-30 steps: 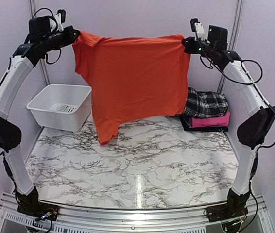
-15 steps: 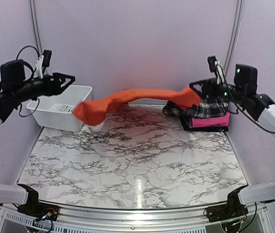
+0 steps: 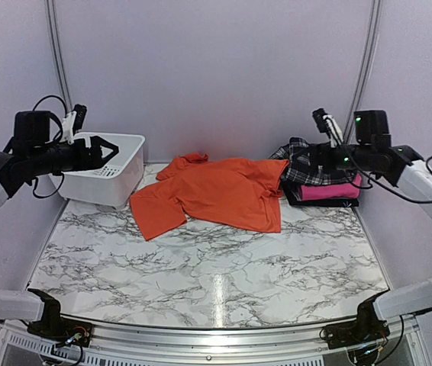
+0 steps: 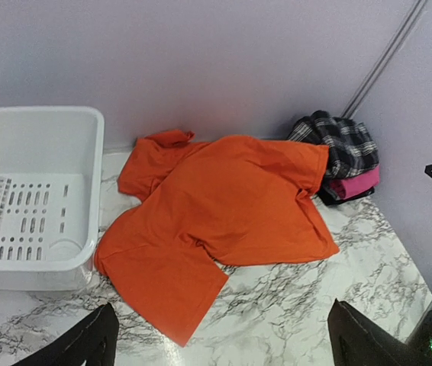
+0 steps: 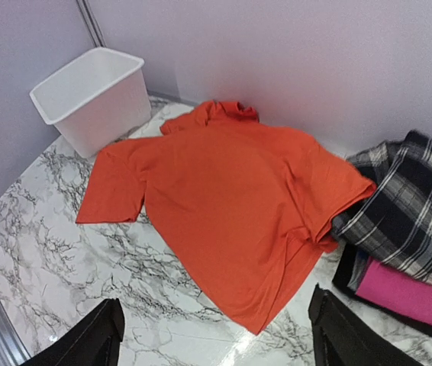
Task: Fold and stack the mixed laundry pile
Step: Flatten out the crumpled T-shirt at the center of the board, then adjust the flattened T-shirt at the center of the board, then pick up the flattened T-shirt from the center of the board.
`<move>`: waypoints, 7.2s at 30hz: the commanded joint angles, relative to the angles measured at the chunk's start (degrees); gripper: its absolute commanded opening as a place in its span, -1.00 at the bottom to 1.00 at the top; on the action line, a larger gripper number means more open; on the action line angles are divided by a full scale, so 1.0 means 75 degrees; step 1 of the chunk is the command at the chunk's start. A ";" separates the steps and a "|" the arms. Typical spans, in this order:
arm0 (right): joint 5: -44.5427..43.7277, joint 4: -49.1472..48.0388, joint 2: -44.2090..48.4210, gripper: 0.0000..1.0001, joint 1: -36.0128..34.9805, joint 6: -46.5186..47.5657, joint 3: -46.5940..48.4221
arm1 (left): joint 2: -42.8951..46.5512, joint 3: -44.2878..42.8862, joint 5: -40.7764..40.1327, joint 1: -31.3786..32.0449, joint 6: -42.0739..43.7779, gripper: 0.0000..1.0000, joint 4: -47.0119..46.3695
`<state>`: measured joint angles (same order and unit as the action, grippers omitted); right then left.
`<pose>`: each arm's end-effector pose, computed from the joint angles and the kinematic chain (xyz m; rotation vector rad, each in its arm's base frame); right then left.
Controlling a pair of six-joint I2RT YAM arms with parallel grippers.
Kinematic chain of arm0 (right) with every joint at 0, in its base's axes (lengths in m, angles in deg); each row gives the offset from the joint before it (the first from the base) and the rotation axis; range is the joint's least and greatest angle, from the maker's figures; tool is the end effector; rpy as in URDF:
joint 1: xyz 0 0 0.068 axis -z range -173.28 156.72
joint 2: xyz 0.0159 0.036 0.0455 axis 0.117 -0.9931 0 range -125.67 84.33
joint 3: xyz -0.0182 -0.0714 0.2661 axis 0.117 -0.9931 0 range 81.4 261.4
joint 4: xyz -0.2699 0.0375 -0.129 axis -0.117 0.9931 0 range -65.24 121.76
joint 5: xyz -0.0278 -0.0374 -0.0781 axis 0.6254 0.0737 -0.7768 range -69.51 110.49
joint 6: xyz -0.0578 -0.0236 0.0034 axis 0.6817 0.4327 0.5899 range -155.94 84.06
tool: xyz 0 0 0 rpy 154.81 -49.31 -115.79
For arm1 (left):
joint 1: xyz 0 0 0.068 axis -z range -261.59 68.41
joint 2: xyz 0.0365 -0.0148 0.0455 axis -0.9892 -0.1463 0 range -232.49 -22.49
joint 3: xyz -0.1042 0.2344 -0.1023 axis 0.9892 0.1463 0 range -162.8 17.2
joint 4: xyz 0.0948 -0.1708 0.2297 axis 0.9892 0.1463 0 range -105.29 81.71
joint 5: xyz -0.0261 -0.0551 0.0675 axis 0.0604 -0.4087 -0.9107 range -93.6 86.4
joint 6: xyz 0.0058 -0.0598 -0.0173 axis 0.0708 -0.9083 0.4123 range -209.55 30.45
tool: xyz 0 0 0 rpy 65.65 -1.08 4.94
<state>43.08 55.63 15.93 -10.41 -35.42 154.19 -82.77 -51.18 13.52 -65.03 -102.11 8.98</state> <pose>0.2899 0.1085 0.3914 -0.5590 1.9656 0.5824 0.2627 -0.0927 0.4124 0.2774 1.8668 -0.6275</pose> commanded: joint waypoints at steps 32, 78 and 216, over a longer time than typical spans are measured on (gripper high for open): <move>-0.0788 0.0716 -0.6247 -0.46 -0.0809 -0.0250 0.0348 | -0.5862 0.1180 -0.2355 0.2139 -0.0719 -0.55 0.1133; 0.0468 -0.0549 -0.3220 -0.06 -0.1291 -0.2573 -0.3739 | -0.3563 0.3464 -0.1439 0.1287 -0.4260 0.49 -0.1194; 0.0021 0.0554 0.0016 -1.00 -0.0177 -0.4122 -0.5662 | -0.0906 0.5605 -0.1974 0.4177 -0.7331 -0.79 0.0419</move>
<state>42.47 56.92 12.45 -11.85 -66.05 112.33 -90.92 -11.60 -3.46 -35.13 -155.33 10.25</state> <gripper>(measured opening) 0.010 0.174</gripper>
